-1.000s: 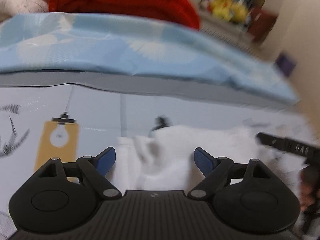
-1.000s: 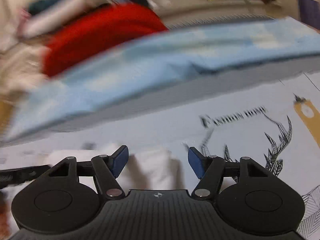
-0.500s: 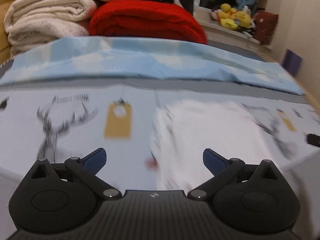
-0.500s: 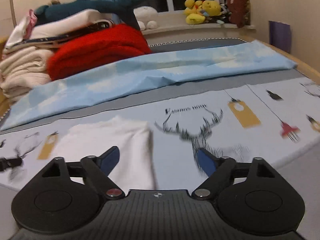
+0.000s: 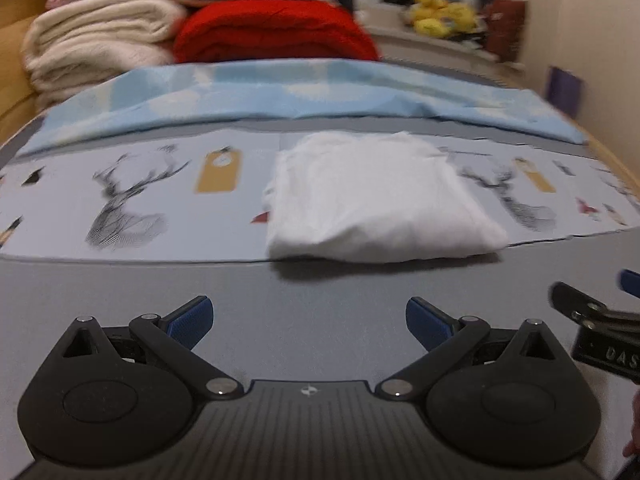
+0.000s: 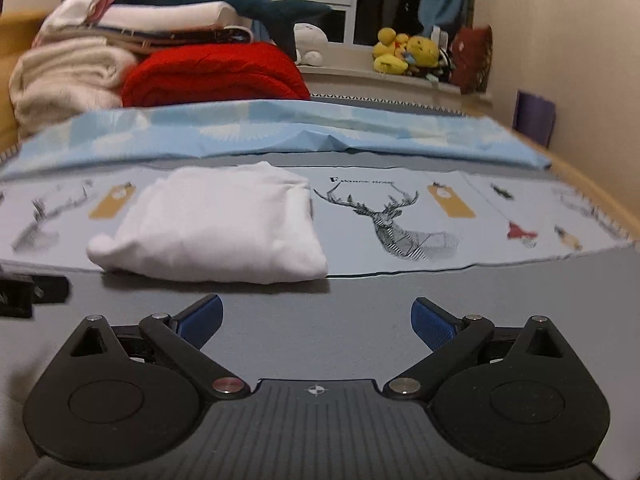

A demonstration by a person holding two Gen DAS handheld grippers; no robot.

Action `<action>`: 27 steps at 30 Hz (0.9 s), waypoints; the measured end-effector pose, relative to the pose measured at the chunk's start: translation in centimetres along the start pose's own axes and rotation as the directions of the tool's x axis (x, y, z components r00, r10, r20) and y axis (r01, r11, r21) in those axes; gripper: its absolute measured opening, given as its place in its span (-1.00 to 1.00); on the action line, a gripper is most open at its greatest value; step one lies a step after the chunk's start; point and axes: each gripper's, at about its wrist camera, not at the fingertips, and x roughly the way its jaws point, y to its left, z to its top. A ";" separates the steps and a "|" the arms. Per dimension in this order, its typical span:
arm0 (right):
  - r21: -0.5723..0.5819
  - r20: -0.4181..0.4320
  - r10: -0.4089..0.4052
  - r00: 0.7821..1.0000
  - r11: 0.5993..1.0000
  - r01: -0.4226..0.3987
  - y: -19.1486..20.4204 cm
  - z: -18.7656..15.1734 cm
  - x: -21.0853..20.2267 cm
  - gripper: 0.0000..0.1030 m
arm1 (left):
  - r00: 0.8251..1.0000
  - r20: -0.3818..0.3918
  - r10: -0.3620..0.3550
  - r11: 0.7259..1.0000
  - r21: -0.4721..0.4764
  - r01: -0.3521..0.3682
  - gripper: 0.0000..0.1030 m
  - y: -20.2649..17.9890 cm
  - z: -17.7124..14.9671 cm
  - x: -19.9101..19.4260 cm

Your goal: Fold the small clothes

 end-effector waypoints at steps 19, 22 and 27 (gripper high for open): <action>-0.020 -0.054 0.040 0.998 0.999 -0.041 0.7 0.0 1.9 0.94 | 0.998 -0.042 0.038 0.999 -0.007 -0.039 0.99 0.2 1.0 2.4; -0.019 -0.054 0.040 0.998 0.999 -0.041 0.6 -0.1 1.8 0.94 | 0.998 -0.030 0.057 0.998 0.017 -0.056 0.99 -0.3 0.8 2.4; -0.014 -0.061 0.041 0.997 0.999 -0.042 0.5 -0.2 1.8 0.94 | 0.998 -0.023 0.065 0.997 0.046 -0.064 0.99 -0.6 0.5 2.3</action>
